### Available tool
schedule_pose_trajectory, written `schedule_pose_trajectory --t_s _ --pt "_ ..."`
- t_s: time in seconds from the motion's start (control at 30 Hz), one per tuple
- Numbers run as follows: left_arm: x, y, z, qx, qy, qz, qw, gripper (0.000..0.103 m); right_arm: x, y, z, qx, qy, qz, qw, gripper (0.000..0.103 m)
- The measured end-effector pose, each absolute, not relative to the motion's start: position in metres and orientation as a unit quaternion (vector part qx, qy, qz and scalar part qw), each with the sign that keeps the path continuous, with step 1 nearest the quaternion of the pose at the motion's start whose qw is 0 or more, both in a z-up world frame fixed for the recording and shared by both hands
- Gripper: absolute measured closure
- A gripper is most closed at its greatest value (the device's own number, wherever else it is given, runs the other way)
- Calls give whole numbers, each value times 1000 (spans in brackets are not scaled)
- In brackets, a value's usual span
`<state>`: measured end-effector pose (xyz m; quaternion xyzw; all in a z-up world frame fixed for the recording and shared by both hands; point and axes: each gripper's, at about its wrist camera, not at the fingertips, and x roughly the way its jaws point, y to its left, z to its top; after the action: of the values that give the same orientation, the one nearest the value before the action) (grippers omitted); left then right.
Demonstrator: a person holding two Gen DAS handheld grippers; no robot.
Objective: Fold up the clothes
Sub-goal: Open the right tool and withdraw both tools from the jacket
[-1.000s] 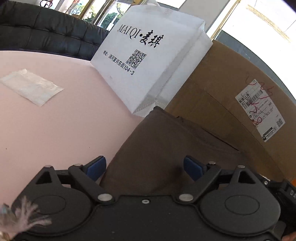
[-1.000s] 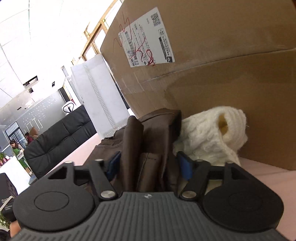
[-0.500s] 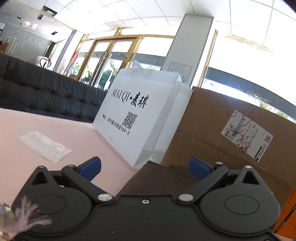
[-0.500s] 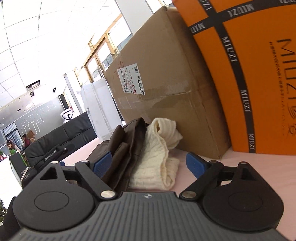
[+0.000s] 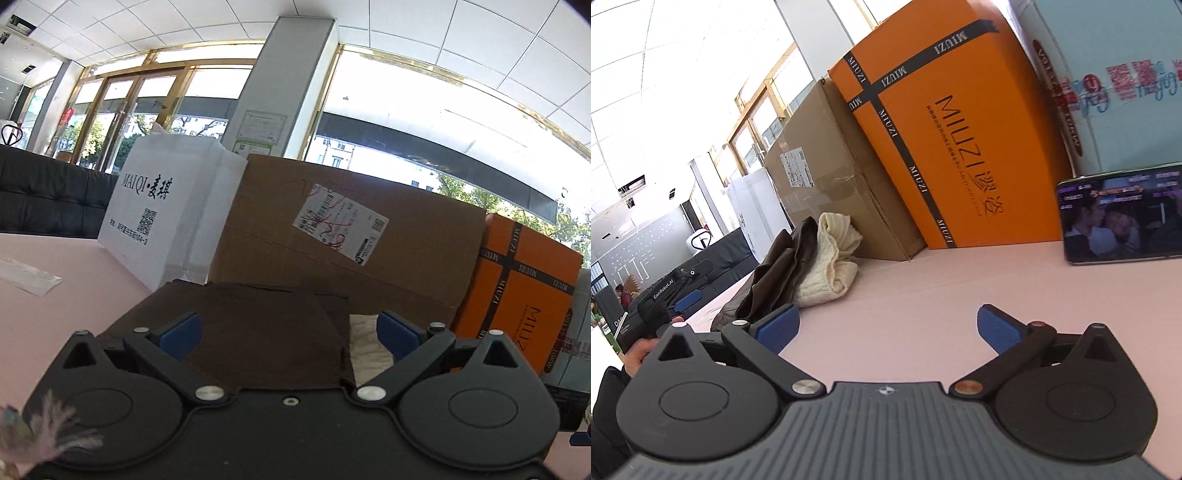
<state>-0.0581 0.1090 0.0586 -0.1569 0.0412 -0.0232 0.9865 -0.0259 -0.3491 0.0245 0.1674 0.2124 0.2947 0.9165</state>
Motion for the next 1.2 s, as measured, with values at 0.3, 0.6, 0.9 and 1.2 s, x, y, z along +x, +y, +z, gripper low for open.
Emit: schedule_pose_trajectory --t_s 0.3,0.6,0.9,1.2 --pt "-73 17 63 -97 98 -93 986 0 -56 -412 23 155 201 239 937 0" --pt "-81 -57 60 -56 177 -144 972 0 -62 -464 21 123 227 153 954 0" --pt "-69 -87 41 41 257 -56 964 0 -51 -495 8 103 276 34 955 0" --pt "-48 -74 30 -14 304 -47 951 0 -44 -490 1 67 304 -16 950 0"
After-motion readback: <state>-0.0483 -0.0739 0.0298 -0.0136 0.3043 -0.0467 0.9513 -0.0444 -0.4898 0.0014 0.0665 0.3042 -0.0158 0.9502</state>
